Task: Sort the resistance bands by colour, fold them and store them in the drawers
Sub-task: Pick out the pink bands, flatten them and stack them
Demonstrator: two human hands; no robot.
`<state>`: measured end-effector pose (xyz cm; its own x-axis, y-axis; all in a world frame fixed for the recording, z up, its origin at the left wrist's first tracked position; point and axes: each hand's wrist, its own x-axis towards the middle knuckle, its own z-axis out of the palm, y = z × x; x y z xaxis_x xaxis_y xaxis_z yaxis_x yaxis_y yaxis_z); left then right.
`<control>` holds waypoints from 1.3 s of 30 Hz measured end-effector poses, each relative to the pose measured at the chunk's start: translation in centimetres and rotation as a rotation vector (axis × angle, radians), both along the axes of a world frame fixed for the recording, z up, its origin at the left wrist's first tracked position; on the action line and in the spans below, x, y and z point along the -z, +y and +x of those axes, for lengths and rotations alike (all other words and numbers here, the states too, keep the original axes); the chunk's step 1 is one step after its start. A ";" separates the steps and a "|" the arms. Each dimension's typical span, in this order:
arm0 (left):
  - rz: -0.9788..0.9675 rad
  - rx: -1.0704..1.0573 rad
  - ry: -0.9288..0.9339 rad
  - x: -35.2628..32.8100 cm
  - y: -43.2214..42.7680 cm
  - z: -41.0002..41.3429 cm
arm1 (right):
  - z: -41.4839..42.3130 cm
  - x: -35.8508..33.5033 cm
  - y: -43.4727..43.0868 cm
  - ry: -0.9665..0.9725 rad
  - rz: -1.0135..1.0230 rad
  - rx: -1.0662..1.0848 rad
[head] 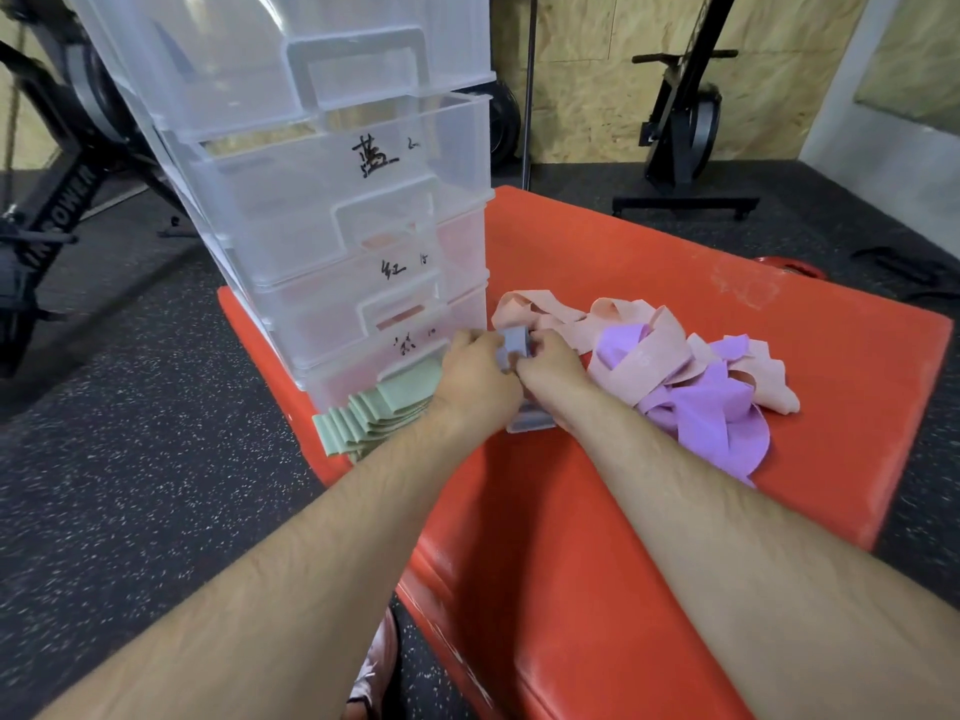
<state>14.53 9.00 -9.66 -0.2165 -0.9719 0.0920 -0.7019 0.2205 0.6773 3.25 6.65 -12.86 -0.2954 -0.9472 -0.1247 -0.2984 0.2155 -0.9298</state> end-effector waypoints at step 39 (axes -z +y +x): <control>-0.276 0.372 -0.486 3.3 3.0 -9.0 | -12.6 -4.2 18.3 0.983 0.082 -0.106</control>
